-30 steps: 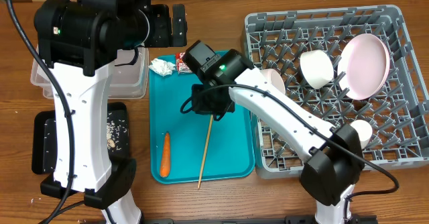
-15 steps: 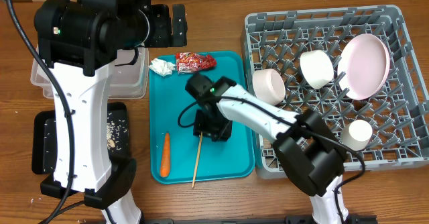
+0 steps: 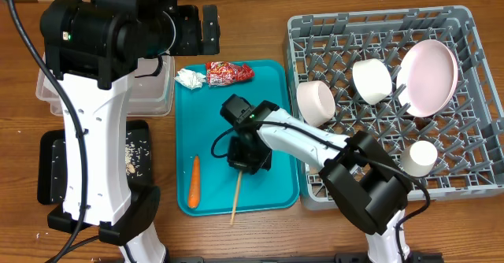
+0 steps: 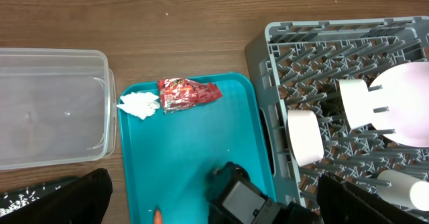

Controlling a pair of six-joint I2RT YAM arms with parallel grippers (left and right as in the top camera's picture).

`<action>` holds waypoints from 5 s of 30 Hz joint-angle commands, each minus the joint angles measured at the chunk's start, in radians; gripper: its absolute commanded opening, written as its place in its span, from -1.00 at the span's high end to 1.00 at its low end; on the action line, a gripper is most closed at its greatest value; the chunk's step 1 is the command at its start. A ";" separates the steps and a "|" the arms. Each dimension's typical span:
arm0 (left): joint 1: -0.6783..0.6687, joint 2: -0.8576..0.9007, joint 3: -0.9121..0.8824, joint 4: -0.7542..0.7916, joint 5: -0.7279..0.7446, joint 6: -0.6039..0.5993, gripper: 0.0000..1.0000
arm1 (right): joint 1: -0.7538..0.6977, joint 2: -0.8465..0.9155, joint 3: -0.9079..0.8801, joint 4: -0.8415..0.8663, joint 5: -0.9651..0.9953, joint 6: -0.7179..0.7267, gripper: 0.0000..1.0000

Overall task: Sort waste into correct bins and load items into the dishwasher
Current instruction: 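Carry the chopstick into the rack and stand it upright, then open the right gripper and withdraw it from the rack, then reach the left gripper to the red wrapper and grasp it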

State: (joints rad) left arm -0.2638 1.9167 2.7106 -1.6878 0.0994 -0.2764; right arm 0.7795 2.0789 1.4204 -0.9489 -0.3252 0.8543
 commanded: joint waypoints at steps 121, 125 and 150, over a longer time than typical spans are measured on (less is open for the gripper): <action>-0.093 0.343 -0.001 0.005 -0.063 -0.023 -1.00 | -0.752 -0.647 0.343 -0.177 0.149 -0.387 -1.00; -0.101 0.498 -0.001 0.030 -0.027 -0.024 -0.73 | -0.751 -0.644 0.340 -0.208 0.149 -0.387 -1.00; -0.200 0.873 -0.001 0.340 -0.339 -0.068 -0.05 | -0.751 -0.642 0.340 -0.236 0.149 -0.387 -1.00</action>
State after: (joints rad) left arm -0.4690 2.7663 2.7041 -1.3605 -0.1802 -0.3408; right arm 0.0326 1.4380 1.7531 -1.1896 -0.1757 0.4732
